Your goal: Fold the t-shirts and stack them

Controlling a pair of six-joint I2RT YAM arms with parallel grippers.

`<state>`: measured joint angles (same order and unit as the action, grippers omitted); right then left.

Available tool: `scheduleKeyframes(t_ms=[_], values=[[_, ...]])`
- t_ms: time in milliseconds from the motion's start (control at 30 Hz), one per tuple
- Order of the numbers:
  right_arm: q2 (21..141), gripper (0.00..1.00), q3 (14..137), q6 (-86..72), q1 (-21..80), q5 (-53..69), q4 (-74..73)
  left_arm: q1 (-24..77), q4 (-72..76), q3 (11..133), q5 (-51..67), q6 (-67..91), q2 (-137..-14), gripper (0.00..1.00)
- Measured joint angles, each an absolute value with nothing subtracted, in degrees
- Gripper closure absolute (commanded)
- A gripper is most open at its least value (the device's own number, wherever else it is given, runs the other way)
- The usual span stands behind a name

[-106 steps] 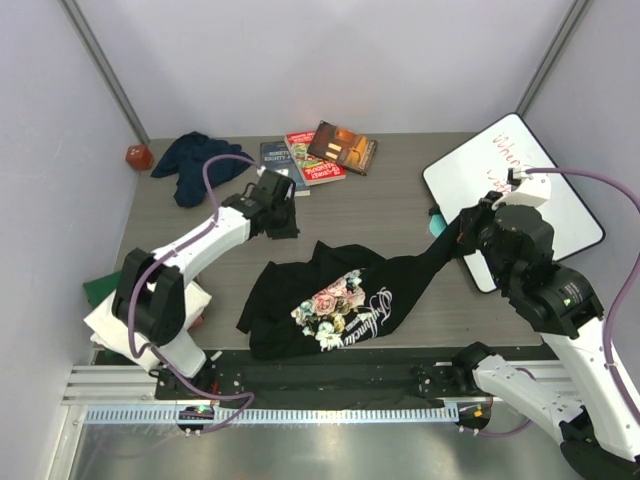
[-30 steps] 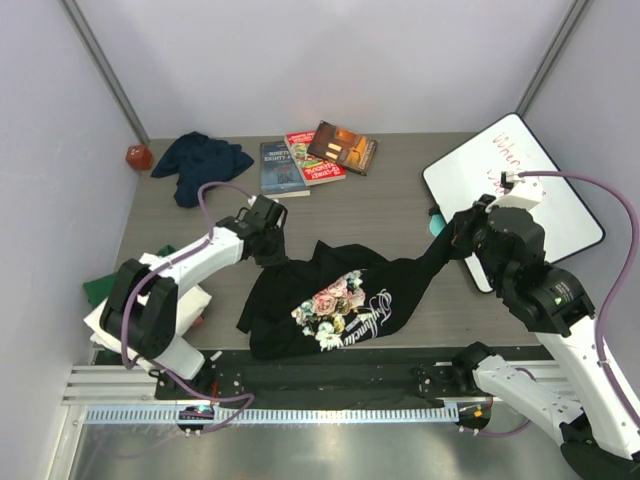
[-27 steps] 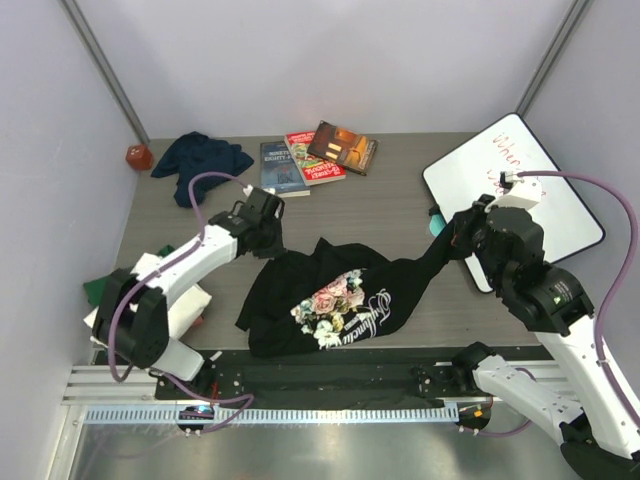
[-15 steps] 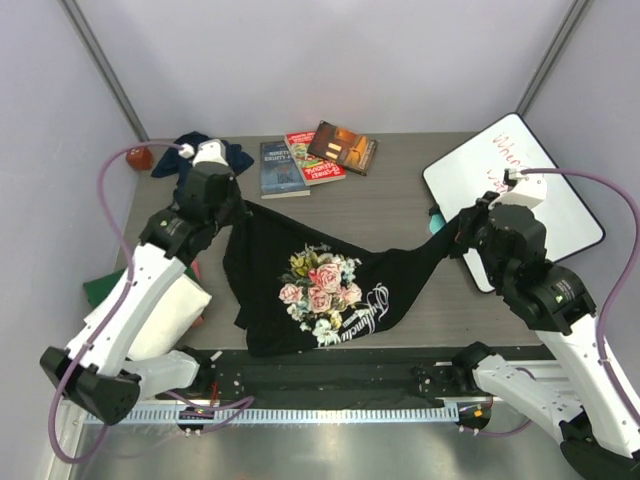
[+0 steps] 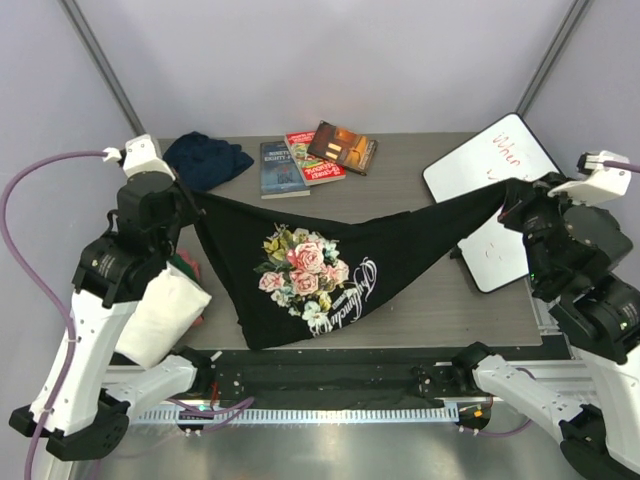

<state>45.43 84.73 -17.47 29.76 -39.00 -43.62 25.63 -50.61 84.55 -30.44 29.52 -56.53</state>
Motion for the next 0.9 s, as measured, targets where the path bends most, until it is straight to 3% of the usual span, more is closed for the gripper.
scheduleKeyframes(t_ms=[900], values=[[51.4, 0.99, 104.7, -8.5, 29.8, -42.9, -44.2, 25.4, -61.4, 101.6, -42.7, 25.0, -49.3, 1.00]])
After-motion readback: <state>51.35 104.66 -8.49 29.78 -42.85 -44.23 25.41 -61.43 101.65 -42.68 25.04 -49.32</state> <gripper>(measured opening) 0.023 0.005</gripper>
